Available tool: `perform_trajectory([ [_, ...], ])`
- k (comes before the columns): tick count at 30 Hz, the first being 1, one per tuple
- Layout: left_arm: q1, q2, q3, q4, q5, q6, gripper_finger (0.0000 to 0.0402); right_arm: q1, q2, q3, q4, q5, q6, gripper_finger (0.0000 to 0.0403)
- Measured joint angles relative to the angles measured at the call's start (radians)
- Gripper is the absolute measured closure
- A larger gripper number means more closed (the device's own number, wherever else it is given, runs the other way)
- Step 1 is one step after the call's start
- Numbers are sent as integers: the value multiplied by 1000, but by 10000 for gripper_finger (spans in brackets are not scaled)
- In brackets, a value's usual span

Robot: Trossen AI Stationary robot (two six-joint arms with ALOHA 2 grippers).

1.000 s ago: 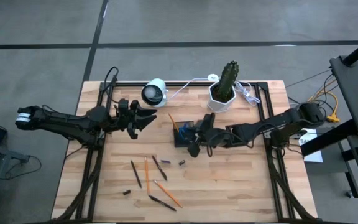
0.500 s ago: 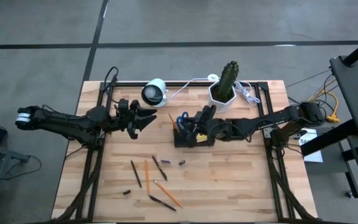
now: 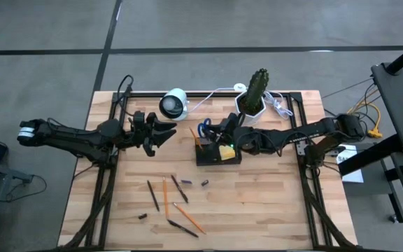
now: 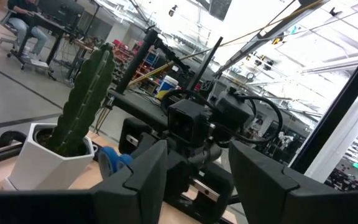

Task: Pick and place office supplies into organizer
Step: Put the blue scissor into the black desk organizer

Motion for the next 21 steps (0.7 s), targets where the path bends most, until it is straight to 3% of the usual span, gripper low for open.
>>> perform_trajectory([
  [21, 0, 0, 0, 0, 0, 0, 244, -56, 23, -5, 101, -30, -61, 333],
])
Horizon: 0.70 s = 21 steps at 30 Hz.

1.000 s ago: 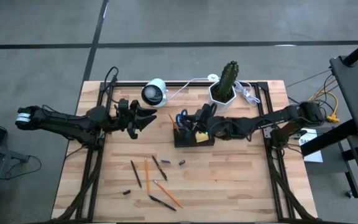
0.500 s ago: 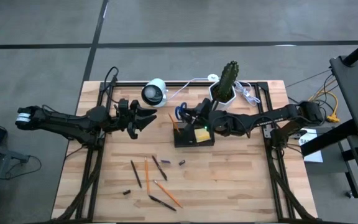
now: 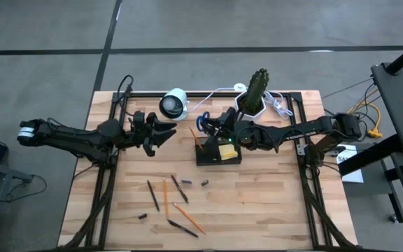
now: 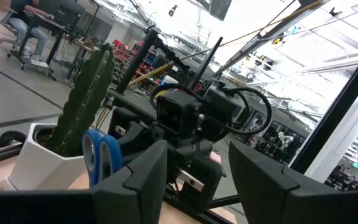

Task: Pick and place office supplies into organizer
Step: Put the blue scissor into the black desk organizer

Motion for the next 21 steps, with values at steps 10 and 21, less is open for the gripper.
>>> perform_trajectory([
  [10, 1, 0, 0, 0, 0, 0, 244, -20, 5, -19, 16, -22, 2, 333],
  [21, 0, 0, 0, 1, 0, 0, 244, -52, 41, -19, 64, -127, 2, 333],
])
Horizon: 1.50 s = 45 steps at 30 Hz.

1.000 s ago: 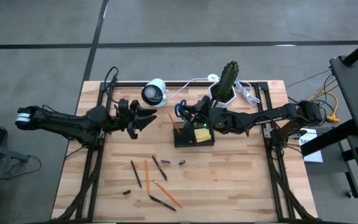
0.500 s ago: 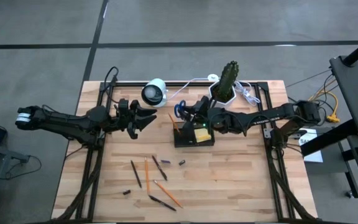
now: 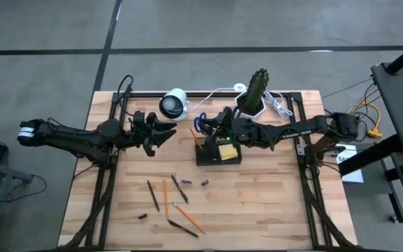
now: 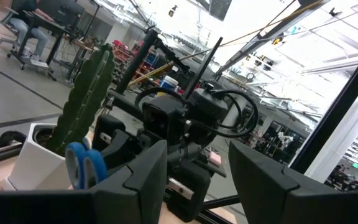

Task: Pick and place office supplies into organizer
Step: Put the blue scissor into the black desk organizer

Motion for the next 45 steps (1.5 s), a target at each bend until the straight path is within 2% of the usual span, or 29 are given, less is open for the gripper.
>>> perform_trajectory([
  [9, 0, 0, 0, 0, 0, 1, 244, -32, 14, 0, 13, -128, -13, 333],
  [18, 0, 0, 0, 0, 0, 1, 244, -84, 46, 0, 116, -282, -34, 333],
  [28, 0, 0, 0, -1, 0, 1, 244, -97, 54, 0, 120, -334, -77, 333],
  [45, 0, 0, 0, -1, -1, 2, 244, -97, 65, 0, 180, -344, -40, 333],
])
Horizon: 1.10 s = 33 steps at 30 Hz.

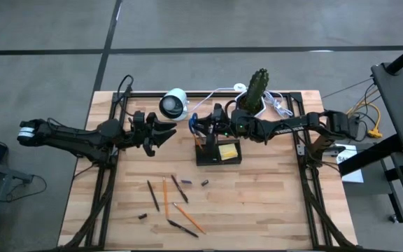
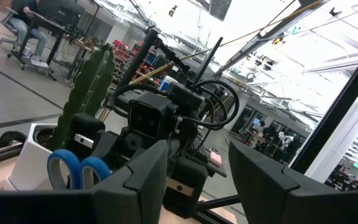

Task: Pick and place office supplies into organizer
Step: Put the blue scissor into the black desk organizer

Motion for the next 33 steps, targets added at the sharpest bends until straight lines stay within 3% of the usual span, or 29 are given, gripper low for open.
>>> perform_trajectory([
  [27, 0, 0, 0, 0, 0, 0, 244, 0, 1, -25, 87, 5, 39, 333],
  [33, 0, 0, 0, -2, 0, 0, 244, 2, 74, -39, 198, 3, 65, 333],
])
